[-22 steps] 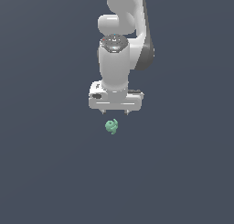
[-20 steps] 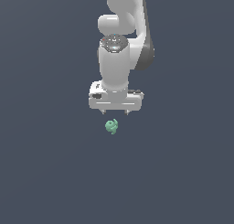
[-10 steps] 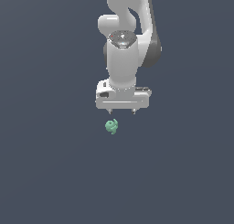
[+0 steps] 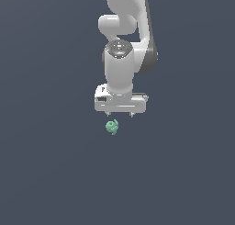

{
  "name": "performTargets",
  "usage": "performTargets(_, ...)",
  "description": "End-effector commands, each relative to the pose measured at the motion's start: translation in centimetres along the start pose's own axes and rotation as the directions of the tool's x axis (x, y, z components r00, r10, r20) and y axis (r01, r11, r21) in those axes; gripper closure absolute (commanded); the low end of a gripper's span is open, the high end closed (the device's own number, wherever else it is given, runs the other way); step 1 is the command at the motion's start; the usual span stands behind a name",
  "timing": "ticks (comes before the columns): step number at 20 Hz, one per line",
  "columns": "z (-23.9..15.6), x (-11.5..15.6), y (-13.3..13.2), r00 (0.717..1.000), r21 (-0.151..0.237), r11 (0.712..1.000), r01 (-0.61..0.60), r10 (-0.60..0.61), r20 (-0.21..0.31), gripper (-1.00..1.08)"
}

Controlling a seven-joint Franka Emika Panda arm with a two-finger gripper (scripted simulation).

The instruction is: Pick up the object and move it to a goal position.

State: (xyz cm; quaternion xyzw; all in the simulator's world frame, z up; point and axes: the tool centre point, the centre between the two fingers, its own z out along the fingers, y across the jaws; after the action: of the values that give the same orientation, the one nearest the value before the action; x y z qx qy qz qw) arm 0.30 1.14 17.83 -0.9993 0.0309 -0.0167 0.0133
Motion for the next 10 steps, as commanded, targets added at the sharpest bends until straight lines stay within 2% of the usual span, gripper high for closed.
performTargets(1,1.7,-0.3,0.9,0.999,-0.005,0.999,-0.037,0.037,0.007,-0.92)
performTargets(10,7.6,-1.7,4.2,0.985,-0.03,0.985,-0.167,0.168,0.025,-0.92)
